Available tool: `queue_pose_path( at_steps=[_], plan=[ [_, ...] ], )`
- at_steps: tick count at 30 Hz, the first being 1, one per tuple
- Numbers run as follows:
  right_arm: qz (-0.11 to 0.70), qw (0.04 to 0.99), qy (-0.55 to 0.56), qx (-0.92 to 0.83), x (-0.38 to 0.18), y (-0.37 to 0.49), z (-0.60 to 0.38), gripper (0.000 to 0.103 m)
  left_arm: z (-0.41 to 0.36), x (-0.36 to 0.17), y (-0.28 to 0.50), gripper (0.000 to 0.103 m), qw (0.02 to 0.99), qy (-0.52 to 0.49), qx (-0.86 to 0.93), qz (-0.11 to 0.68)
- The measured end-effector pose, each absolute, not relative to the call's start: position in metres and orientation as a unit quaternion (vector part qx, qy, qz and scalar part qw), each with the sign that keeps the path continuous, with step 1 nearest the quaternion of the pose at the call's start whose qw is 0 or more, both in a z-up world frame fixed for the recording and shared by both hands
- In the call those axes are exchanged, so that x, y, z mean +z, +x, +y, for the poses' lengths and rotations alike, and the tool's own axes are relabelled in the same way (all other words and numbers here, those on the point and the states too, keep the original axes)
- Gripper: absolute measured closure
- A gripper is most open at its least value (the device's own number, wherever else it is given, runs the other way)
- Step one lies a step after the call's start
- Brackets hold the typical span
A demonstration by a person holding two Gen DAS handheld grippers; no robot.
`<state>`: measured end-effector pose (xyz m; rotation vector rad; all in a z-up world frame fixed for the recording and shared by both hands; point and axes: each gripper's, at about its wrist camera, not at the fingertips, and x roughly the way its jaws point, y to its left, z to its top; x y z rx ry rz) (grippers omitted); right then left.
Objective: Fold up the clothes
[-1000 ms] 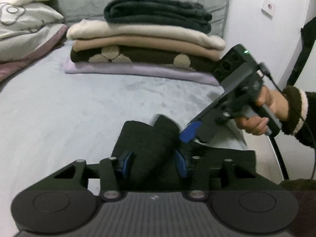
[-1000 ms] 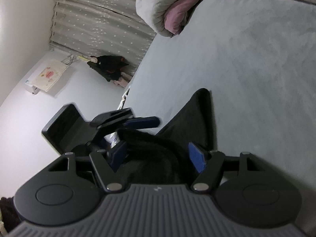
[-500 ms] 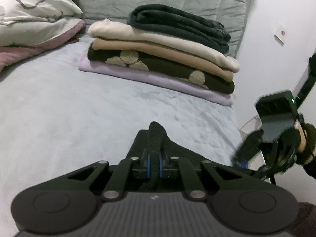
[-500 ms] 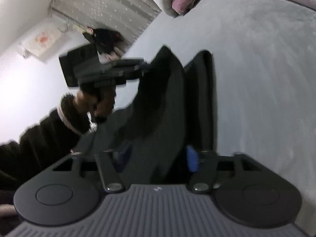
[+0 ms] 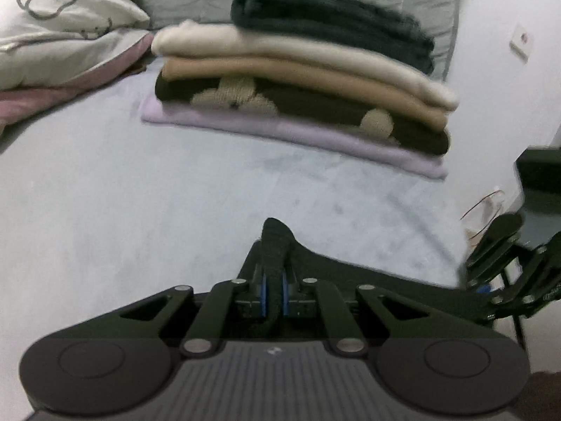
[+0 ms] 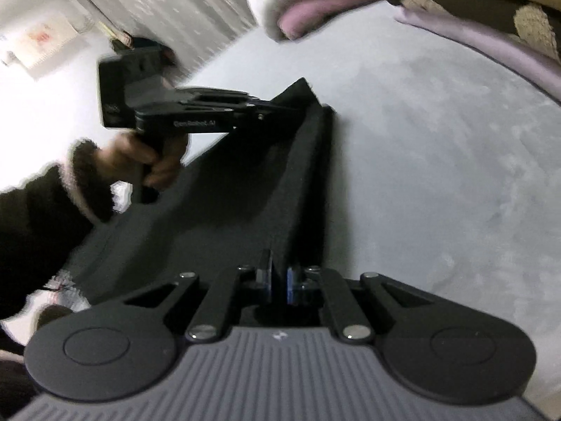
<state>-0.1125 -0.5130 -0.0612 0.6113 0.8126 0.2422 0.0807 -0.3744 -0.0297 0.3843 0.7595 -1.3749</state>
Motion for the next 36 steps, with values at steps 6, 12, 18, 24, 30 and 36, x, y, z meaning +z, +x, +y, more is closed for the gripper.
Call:
queue_pose_path(
  at_steps=[6,12,18,24,30,36],
  plan=[
    [0.368,0.903,0.219,0.046,-0.034,-0.12,-0.511,0.043,-0.345,-0.004,0.089,0.042,0.739,0.082,-0.591,0.313],
    [0.308,0.941,0.142,0.004,-0.016,-0.1,-0.493,0.042,-0.278,0.018,0.077,0.037,0.766,0.024,-0.571,0.295],
    [0.319,0.945,0.073,0.028,-0.027,-0.048,-0.454,0.042,-0.196,0.015,0.058,0.036,0.78,0.001,-0.538,0.32],
    [0.341,0.938,0.052,0.015,-0.043,-0.016,-0.442,0.042,-0.126,-0.009,0.035,0.036,0.765,-0.028,-0.541,0.348],
    [0.375,0.925,0.046,-0.038,-0.043,-0.029,-0.454,0.042,-0.062,-0.04,0.002,0.036,0.769,-0.059,-0.522,0.364],
    [0.384,0.923,0.019,0.01,-0.003,-0.03,-0.42,0.038,-0.012,-0.009,-0.01,0.035,0.794,-0.086,-0.479,0.364]
  ],
)
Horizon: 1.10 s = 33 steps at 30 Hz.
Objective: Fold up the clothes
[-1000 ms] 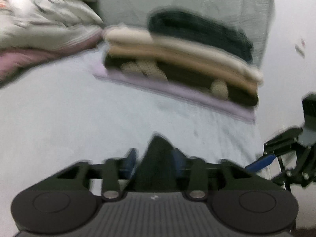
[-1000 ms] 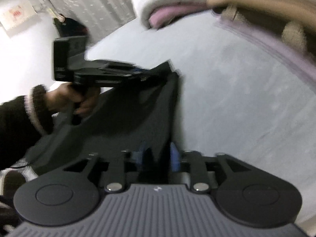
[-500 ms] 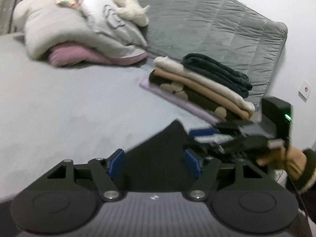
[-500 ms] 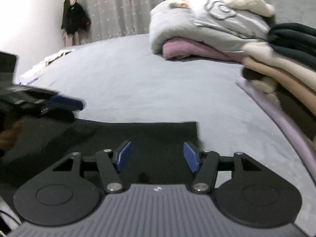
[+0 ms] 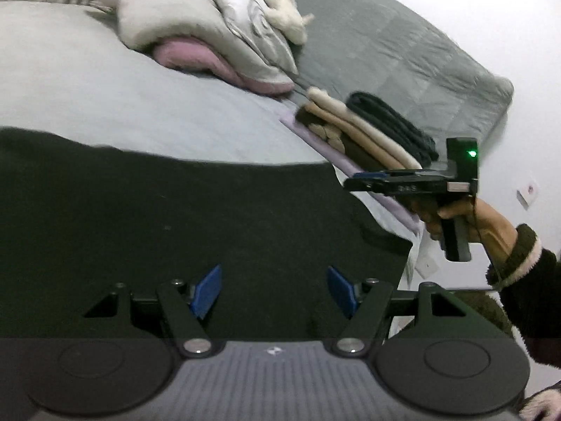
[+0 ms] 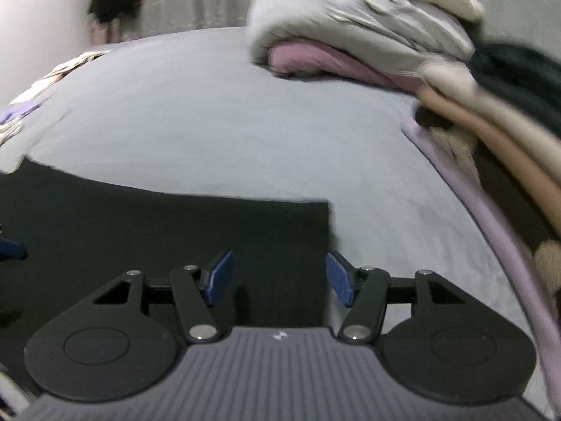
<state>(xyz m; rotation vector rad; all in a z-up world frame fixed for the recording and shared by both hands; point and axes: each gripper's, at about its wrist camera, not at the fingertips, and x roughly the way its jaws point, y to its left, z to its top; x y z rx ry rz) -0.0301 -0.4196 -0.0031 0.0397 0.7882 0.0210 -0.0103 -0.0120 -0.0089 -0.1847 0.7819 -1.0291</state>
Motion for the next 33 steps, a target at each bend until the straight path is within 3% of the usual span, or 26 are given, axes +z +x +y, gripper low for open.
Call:
queue_pose_path(
  at_steps=[5,8,9,12,13,18,22,24,31,33],
  plan=[
    [0.393,0.914,0.052,0.08,0.021,-0.009,-0.379,0.033,0.052,0.013,-0.019,0.034,0.826,-0.087,-0.436,0.346],
    [0.384,0.914,0.056,0.116,0.027,0.004,-0.342,0.033,0.083,0.004,-0.019,0.034,0.824,-0.072,-0.41,0.385],
    [0.383,0.914,0.058,0.123,0.028,0.007,-0.332,0.033,0.09,0.0,-0.022,0.038,0.823,-0.064,-0.404,0.394],
    [0.384,0.91,0.07,0.142,0.023,0.024,-0.302,0.033,0.101,-0.013,-0.042,0.066,0.827,-0.03,-0.401,0.393],
    [0.385,0.908,0.073,0.152,0.021,0.029,-0.291,0.033,0.104,-0.018,-0.048,0.066,0.828,-0.019,-0.4,0.393],
    [0.394,0.893,0.07,0.205,0.013,0.048,-0.246,0.033,0.115,-0.013,-0.066,0.065,0.831,-0.002,-0.394,0.393],
    [0.406,0.88,0.069,0.239,0.012,0.066,-0.22,0.033,0.123,0.006,-0.068,0.044,0.835,-0.034,-0.383,0.393],
    [0.408,0.874,0.074,0.251,0.011,0.079,-0.208,0.033,0.134,0.022,-0.071,0.041,0.85,-0.046,-0.369,0.373],
    [0.385,0.883,0.082,0.256,0.011,0.129,-0.169,0.036,0.165,0.052,-0.05,0.04,0.892,-0.046,-0.307,0.329],
    [0.385,0.882,0.085,0.259,0.006,0.142,-0.157,0.044,0.174,0.049,-0.044,0.04,0.892,-0.047,-0.293,0.339]
  ],
)
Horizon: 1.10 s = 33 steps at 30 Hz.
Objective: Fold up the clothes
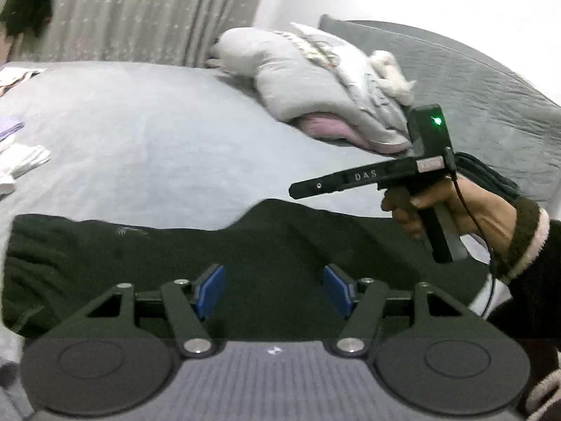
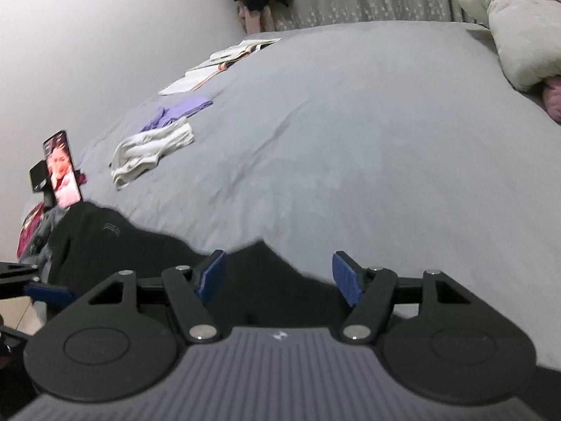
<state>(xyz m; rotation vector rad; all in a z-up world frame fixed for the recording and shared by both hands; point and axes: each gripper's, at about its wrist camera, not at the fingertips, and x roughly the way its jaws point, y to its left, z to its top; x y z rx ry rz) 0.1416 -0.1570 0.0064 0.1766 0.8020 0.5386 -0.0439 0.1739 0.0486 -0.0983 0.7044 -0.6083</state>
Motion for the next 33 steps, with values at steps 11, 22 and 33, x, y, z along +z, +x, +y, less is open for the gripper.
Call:
queue_pose_path(
  at_steps=[11,22,33],
  plan=[
    [0.419,0.881,0.022,0.219,-0.04,0.163,-0.116,0.047,0.217,0.008,-0.046,0.063,0.888,-0.065,-0.245,0.383],
    [0.372,0.897,-0.001,0.24,0.009,0.097,-0.115,0.029,0.241,0.069,-0.073,0.013,0.884,-0.187,-0.144,0.402],
    [0.368,0.876,0.025,0.309,0.008,0.028,-0.114,0.024,0.268,0.028,-0.044,0.003,0.835,-0.307,-0.008,0.457]
  ],
)
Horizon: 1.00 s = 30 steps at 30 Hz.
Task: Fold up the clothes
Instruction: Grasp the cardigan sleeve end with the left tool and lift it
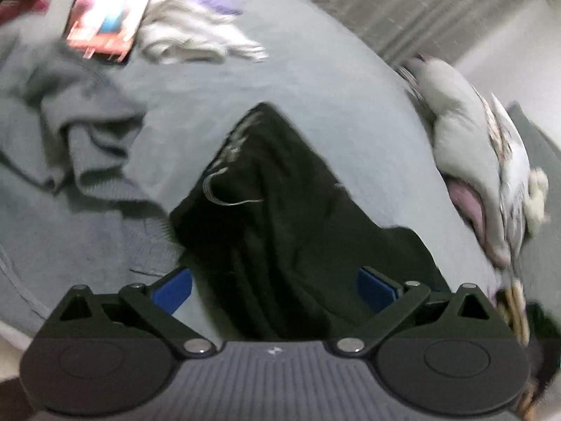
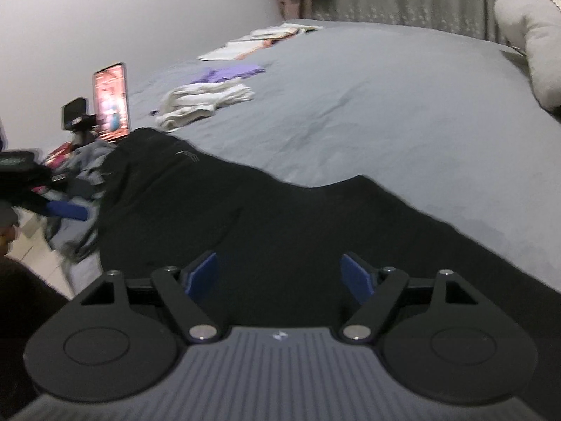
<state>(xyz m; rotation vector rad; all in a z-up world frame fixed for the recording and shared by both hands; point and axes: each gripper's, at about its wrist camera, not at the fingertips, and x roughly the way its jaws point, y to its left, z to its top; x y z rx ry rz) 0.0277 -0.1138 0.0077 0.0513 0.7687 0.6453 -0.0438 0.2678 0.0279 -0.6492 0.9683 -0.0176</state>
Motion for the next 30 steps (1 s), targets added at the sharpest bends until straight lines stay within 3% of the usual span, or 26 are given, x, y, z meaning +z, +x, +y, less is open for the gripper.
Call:
queue_pose_path(
  at_steps=[4,8,9,11,12,15,26,30],
  plan=[
    [0.364,0.859,0.081,0.352,-0.003,0.021,-0.125,0.024,0.275,0.002,-0.039,0.003,0.819,-0.348,0.014,0.456],
    [0.376,0.855,0.1,0.342,-0.012,0.025,-0.129,0.024,0.274,-0.007,-0.042,0.007,0.837,-0.367,0.024,0.405],
    [0.379,0.854,0.107,0.34,-0.013,0.026,-0.131,0.024,0.271,-0.005,-0.044,0.019,0.846,-0.365,0.027,0.388],
    [0.383,0.853,0.122,0.333,-0.015,0.026,-0.136,0.024,0.266,-0.004,-0.049,0.032,0.859,-0.356,0.035,0.367],
    [0.383,0.853,0.127,0.332,-0.014,0.025,-0.138,0.024,0.263,-0.003,-0.051,0.048,0.865,-0.348,0.038,0.36],
    [0.38,0.855,0.132,0.328,-0.013,0.023,-0.144,0.024,0.253,0.003,-0.059,0.061,0.883,-0.325,0.046,0.336],
    [0.378,0.872,0.181,0.254,-0.008,0.025,-0.196,0.024,0.144,0.088,-0.104,0.07,0.976,-0.121,0.006,0.183],
    [0.376,0.872,0.231,0.21,-0.007,0.027,-0.223,0.024,0.105,0.101,-0.108,0.072,0.98,-0.09,-0.058,0.168]
  ],
)
